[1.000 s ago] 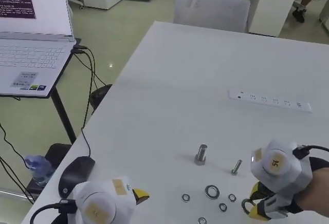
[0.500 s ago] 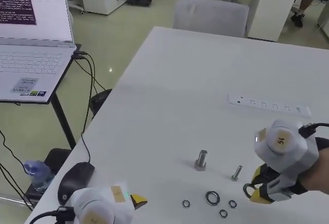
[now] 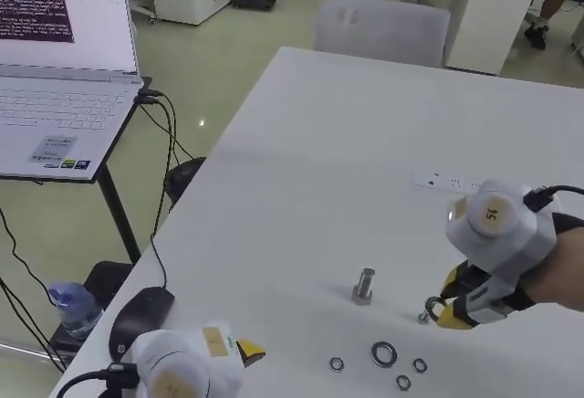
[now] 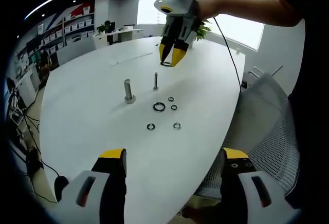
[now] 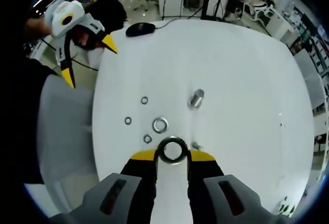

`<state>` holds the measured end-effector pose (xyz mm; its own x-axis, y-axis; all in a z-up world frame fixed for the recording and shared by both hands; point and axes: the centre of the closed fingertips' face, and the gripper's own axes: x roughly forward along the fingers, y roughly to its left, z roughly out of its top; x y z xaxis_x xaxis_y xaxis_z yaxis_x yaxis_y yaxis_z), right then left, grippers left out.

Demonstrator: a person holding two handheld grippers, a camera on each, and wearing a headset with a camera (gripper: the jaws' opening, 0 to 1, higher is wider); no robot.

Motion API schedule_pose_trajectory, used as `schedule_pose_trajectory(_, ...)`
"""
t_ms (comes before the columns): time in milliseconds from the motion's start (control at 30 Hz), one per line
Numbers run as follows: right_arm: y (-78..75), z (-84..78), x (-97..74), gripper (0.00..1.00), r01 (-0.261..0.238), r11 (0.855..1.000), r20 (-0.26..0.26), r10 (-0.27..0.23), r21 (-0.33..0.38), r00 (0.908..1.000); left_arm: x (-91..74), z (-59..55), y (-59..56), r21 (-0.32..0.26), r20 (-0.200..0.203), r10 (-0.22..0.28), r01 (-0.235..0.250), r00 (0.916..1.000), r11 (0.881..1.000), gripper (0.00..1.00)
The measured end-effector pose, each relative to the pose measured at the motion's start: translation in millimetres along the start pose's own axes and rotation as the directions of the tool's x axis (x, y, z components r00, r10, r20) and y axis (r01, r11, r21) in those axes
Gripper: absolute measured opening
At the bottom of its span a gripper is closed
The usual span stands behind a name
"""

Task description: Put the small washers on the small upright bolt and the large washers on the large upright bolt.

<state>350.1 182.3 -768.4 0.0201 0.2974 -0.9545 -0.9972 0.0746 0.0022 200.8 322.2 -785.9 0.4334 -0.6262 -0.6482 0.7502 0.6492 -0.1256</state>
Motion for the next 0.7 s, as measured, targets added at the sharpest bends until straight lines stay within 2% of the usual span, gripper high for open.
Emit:
schedule_pose_trajectory(433,-15.6,28.4,0.5,0.22,0.011,1.0,0.016,-0.01,-0.004,0.9998,1.8,-2.6,-0.5,-0.009,0.001,-0.029,0.029,0.9996,1.0,0.83)
schedule_pose_trajectory(700,-25.7,45.4,6.3,0.22,0.014,1.0,0.019,-0.014,-0.007,0.9997,4.6,-3.1,-0.9,-0.015,0.003,-0.05,0.05,0.9988,0.999,0.9)
